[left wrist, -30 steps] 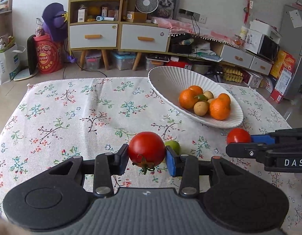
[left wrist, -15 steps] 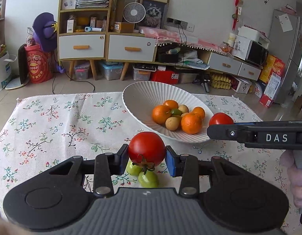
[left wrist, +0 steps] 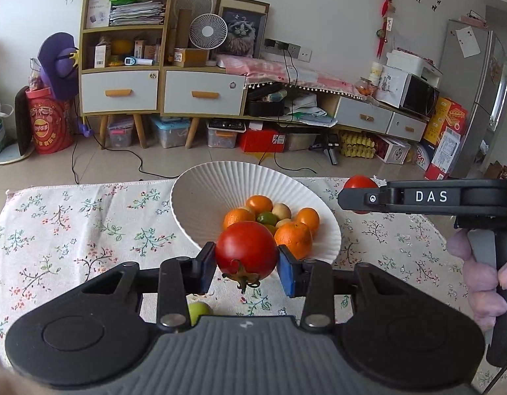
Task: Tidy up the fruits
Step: 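Carry both red tomatoes over the white bowl with both grippers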
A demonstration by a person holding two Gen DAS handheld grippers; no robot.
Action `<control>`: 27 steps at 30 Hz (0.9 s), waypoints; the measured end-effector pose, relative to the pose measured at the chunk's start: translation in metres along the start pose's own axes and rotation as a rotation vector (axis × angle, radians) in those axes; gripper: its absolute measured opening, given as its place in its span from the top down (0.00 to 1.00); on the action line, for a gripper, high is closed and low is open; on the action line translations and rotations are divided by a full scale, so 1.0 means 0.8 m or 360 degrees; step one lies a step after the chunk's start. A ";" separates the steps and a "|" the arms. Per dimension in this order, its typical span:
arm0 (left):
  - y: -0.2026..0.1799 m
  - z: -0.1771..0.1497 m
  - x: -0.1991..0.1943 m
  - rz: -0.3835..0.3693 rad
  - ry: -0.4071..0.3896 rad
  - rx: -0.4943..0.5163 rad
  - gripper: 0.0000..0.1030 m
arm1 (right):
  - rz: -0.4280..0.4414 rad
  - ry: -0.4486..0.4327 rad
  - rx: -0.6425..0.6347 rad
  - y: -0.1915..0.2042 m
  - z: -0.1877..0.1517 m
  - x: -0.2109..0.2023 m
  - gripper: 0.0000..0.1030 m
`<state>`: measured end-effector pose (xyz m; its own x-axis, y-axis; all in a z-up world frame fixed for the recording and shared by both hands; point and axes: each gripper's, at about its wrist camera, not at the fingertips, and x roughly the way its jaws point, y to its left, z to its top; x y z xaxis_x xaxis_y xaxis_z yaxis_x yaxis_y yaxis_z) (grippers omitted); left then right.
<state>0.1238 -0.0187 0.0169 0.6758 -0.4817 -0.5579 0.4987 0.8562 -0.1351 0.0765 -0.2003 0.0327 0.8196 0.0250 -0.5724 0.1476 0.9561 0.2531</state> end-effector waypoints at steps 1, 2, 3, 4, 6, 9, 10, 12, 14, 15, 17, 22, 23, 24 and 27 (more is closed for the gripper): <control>0.001 0.002 0.004 0.0002 0.0001 0.0011 0.66 | -0.0006 0.0003 0.0000 -0.003 0.002 0.002 0.65; 0.001 0.003 0.009 0.0004 0.0002 0.0019 0.66 | -0.0013 0.0003 -0.0001 -0.006 0.004 0.005 0.65; 0.002 0.004 0.013 0.0002 0.0004 0.0027 0.66 | -0.0021 0.0007 -0.0001 -0.009 0.005 0.009 0.65; 0.003 0.005 0.018 0.0000 0.0008 0.0033 0.66 | -0.0024 0.0014 0.0004 -0.012 0.007 0.012 0.65; 0.000 0.007 0.029 0.0004 0.0015 0.0061 0.66 | -0.0023 0.0035 0.0026 -0.017 0.009 0.020 0.65; 0.002 0.011 0.045 0.0021 0.0024 0.0069 0.66 | -0.0010 0.0060 0.0028 -0.021 0.012 0.032 0.65; 0.003 0.013 0.051 0.0024 0.0026 0.0061 0.66 | -0.0008 0.0067 0.0012 -0.022 0.012 0.035 0.65; 0.005 0.018 0.061 0.0026 0.0028 0.0047 0.66 | 0.0003 0.0078 -0.0014 -0.020 0.013 0.042 0.65; 0.007 0.022 0.070 0.0025 0.0027 0.0041 0.66 | 0.0021 0.0087 -0.0026 -0.021 0.012 0.049 0.65; 0.007 0.025 0.075 0.0024 0.0025 0.0041 0.66 | 0.0030 0.0091 -0.0031 -0.021 0.012 0.053 0.65; 0.007 0.030 0.085 0.0031 0.0022 0.0047 0.66 | 0.0047 0.0095 -0.0044 -0.022 0.012 0.060 0.65; 0.010 0.037 0.106 0.0039 0.0038 0.0070 0.66 | 0.0074 0.0121 -0.0055 -0.024 0.011 0.078 0.65; 0.011 0.038 0.108 0.0044 0.0042 0.0073 0.66 | 0.0073 0.0128 -0.0059 -0.025 0.010 0.080 0.65; 0.012 0.038 0.112 0.0049 0.0047 0.0071 0.66 | 0.0073 0.0129 -0.0064 -0.025 0.009 0.082 0.65; 0.018 0.038 0.118 0.0047 0.0058 0.0043 0.66 | 0.0083 0.0133 -0.0080 -0.025 0.010 0.084 0.65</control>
<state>0.2116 -0.0573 -0.0126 0.6703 -0.4487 -0.5910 0.4935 0.8644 -0.0965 0.1328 -0.2198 -0.0048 0.7760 0.0973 -0.6232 0.0763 0.9663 0.2459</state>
